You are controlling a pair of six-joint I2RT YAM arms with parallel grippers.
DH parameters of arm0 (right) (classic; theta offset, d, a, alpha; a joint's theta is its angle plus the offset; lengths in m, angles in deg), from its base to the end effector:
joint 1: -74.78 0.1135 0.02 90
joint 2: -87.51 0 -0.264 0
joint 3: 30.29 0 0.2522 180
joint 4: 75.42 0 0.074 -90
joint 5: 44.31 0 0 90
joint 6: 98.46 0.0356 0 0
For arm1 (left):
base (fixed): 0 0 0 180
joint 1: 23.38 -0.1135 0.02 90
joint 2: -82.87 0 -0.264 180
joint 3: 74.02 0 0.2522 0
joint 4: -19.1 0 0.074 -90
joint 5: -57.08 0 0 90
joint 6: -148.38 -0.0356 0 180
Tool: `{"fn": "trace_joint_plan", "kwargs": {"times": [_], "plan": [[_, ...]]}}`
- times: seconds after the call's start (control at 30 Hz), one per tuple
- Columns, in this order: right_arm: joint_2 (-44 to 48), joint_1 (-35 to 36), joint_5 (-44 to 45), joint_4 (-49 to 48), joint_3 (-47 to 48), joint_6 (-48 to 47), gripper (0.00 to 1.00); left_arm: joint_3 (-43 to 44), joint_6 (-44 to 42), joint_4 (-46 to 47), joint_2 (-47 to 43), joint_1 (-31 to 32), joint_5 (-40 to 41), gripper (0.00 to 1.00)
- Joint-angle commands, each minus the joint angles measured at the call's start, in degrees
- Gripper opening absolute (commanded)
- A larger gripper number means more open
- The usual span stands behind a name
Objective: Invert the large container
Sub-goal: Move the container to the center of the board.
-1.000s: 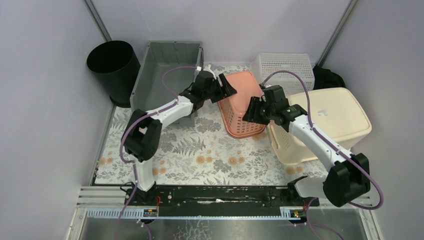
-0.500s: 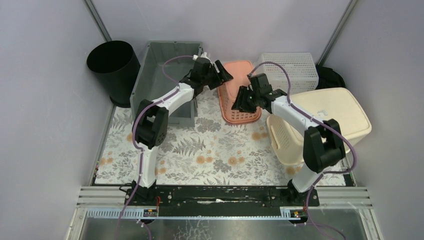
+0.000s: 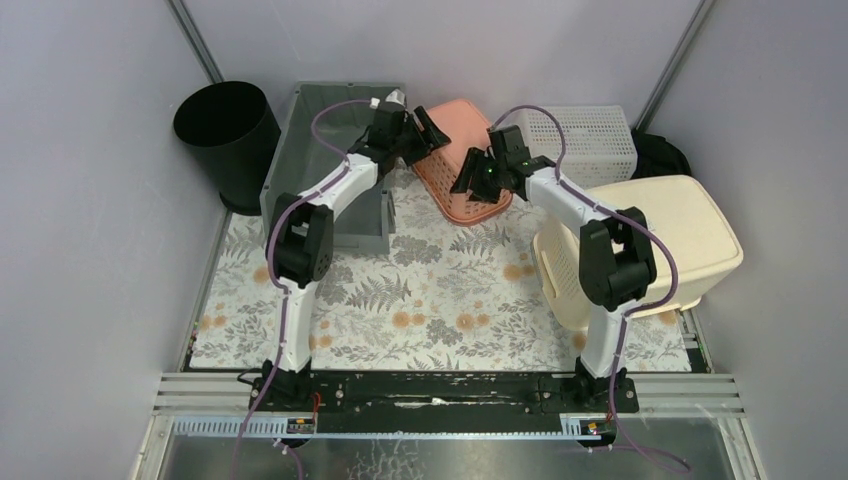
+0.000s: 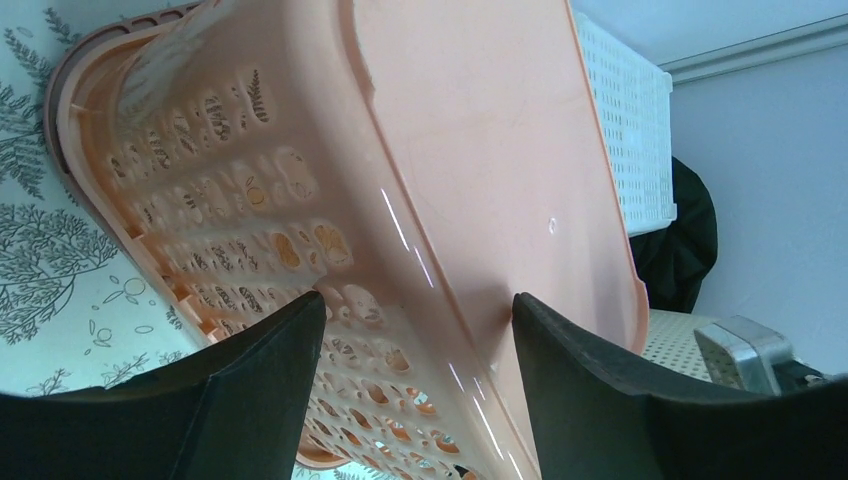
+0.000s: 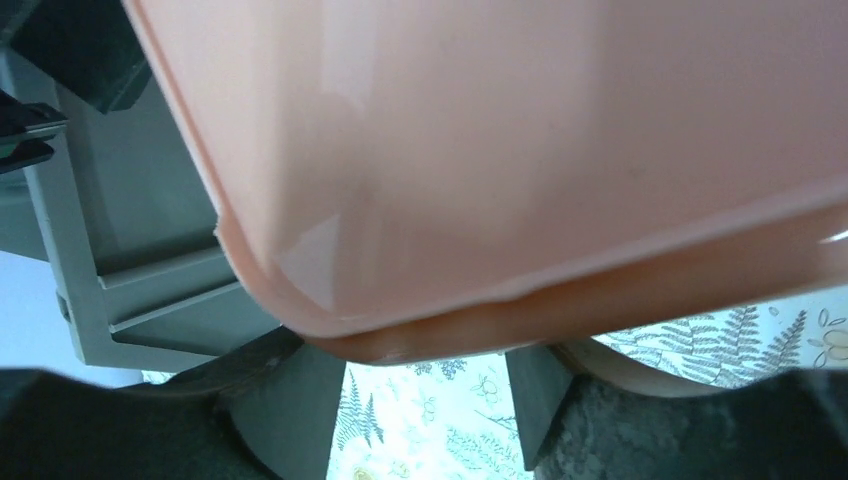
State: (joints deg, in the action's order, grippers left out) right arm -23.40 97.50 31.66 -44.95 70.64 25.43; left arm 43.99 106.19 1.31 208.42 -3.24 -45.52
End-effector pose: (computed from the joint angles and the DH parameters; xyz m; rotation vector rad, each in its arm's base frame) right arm 0.4073 0.1799 0.2460 0.0969 2.3779 0.7774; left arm 0.4872 -0.1870 0.2487 -0.3657 2.1092 -0.9509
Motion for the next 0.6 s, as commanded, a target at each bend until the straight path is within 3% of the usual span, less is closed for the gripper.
{"fn": "trace_joint_plan", "kwargs": {"times": [0.0, 0.13, 0.3, 0.57], "plan": [[5.42, -0.64, -0.37, -3.64, 2.44, -2.52, 0.67, 4.85, -1.6, -2.22, 2.28, -0.06, -2.29, 0.75], [13.65, -0.61, 3.35, 3.73, 4.25, -9.01, 0.78, 9.26, -2.5, -2.73, 4.58, -0.37, -1.69, 0.75], [20.98, -1.95, 11.98, 18.66, 6.38, -15.59, 0.79, 15.94, -3.08, -3.29, 8.61, -0.34, -2.29, 0.75], [33.19, -17.51, 11.39, 15.83, -7.55, -12.78, 0.78, 25.49, -0.84, -0.38, 16.04, -0.28, -9.86, 0.76]]}}
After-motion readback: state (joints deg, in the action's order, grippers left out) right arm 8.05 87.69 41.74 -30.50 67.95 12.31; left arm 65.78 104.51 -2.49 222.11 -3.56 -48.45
